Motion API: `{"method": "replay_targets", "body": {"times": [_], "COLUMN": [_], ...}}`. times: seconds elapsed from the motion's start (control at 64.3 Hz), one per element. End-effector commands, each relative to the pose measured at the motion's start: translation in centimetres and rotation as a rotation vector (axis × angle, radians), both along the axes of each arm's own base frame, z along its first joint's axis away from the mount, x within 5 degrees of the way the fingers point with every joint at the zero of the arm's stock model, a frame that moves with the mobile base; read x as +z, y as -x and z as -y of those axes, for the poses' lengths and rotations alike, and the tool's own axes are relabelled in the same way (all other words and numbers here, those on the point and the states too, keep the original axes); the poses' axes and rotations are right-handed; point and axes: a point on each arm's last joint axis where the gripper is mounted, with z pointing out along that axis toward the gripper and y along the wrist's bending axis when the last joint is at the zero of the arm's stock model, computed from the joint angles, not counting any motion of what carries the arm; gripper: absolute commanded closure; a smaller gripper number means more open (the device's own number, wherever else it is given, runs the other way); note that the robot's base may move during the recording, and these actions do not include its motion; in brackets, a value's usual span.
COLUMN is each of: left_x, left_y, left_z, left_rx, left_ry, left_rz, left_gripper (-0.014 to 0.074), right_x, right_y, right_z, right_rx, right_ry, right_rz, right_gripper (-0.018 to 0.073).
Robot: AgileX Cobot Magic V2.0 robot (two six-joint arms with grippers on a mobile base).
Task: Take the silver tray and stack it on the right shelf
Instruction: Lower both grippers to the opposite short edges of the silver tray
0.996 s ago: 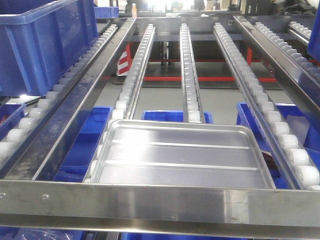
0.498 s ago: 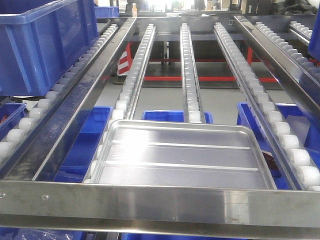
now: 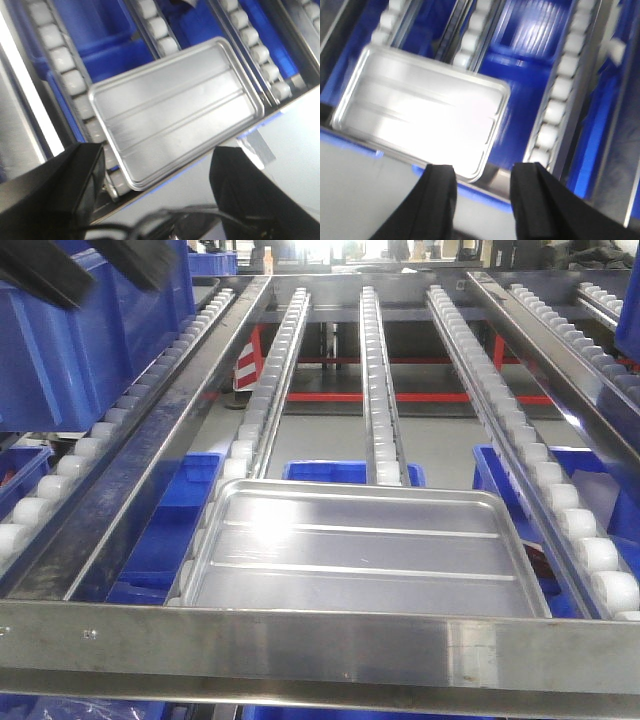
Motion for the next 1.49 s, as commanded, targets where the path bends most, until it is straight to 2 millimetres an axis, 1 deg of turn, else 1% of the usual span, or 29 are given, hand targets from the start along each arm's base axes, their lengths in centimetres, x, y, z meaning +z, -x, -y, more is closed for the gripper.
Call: {"method": "replay_targets", "body": {"times": [0.0,0.078,0.156,0.233,0.327,0.358,0.498,0.576,0.669,0.84,1.058,1.167,1.338,1.478], "left_x": [0.6,-0.7,-2.0,-2.9,-3.4,-3.4,-3.7,-4.2,-5.3,-6.9,-7.8,-8.2,-9.5,-10.6], "left_y": [-0.9,-2.1,-3.6,-4.9,-6.1,-6.4,-6.8,-6.9,-7.3,-8.1,-8.6,-8.7,-9.1,-9.4], "left_z": [1.3,1.8,1.7,1.8,2.6,3.1,5.4,6.3,6.8,7.1,7.4,7.5,7.8,8.1], "left_rx": [0.016,0.073,0.176,0.257,0.317,0.325,0.302,0.297,0.324,0.362,0.361,0.359,0.393,0.392], "left_ry": [0.043,-0.014,-0.119,-0.209,-0.215,-0.202,-0.189,-0.201,-0.227,-0.265,-0.272,-0.274,-0.281,-0.301], "left_rz": [0.002,-0.068,-0.133,-0.19,-0.254,-0.27,-0.276,-0.282,-0.287,-0.301,-0.293,-0.293,-0.322,-0.338], "left_gripper": [0.0238,0.0238,0.0238,0.0238,0.0238,0.0238,0.0238,0.0238,0.0238,0.0238,0.0238,0.0238,0.0238,0.0238], "right_x": [0.9,-0.1,-1.6,-3.1,-4.4,-4.9,-6.2,-6.5,-6.8,-7.8,-8.8,-9.6,-10.8,-11.4], "right_y": [-1.8,-3.4,-5.0,-6.4,-7.7,-8.2,-9.7,-10.2,-10.7,-11.3,-11.9,-12.2,-12.7,-13.0], "right_z": [-0.9,-1.3,-1.7,-2.2,-2.6,-2.8,-3.3,-3.5,-3.6,-3.8,-4.0,-4.1,-4.3,-4.4], "right_rx": [-0.029,-0.058,-0.094,-0.127,-0.161,-0.168,-0.177,-0.183,-0.183,-0.19,-0.192,-0.193,-0.195,-0.196], "right_ry": [-0.054,-0.045,-0.023,-0.026,-0.033,-0.03,-0.018,-0.024,-0.029,-0.028,-0.023,-0.018,-0.006,-0.001], "right_rz": [0.012,-0.046,-0.114,-0.18,-0.231,-0.25,-0.287,-0.284,-0.274,-0.285,-0.298,-0.308,-0.336,-0.344], "right_gripper": [0.0174,0.0174,0.0174,0.0174,0.0174,0.0174,0.0174,0.0174,0.0174,0.0174,0.0174,0.0174,0.0174,0.0174]}}
